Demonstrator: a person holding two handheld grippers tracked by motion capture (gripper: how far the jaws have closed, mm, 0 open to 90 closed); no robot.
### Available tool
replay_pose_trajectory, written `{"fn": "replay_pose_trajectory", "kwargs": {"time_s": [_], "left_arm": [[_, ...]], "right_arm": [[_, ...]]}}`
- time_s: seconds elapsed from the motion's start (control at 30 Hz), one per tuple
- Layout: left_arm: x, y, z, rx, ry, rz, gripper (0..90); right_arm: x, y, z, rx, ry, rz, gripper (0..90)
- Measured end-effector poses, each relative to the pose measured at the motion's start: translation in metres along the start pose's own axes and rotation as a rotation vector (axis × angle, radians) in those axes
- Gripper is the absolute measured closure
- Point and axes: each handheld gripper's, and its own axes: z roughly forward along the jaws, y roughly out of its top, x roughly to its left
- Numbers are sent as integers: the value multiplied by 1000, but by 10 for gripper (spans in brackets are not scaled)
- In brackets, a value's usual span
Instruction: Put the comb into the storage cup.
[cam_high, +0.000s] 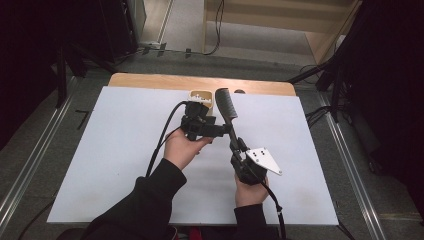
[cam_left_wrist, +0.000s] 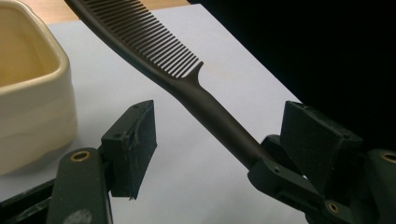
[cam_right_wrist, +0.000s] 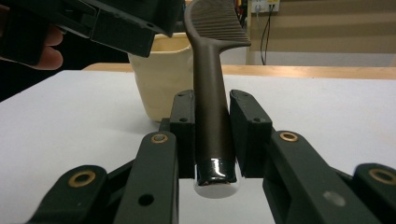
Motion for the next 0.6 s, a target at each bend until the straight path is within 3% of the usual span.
{"fn": "replay_pose_trajectory", "kwargs": {"time_s": [0.2,0.6], "left_arm": [[-8,-2,8,-14,28,23,274],[-5,-2,21,-8,15,-36,290]], "right_arm": [[2,0,0,-13,-9,7,705],[5,0,0,-31,-8,3,705]]}}
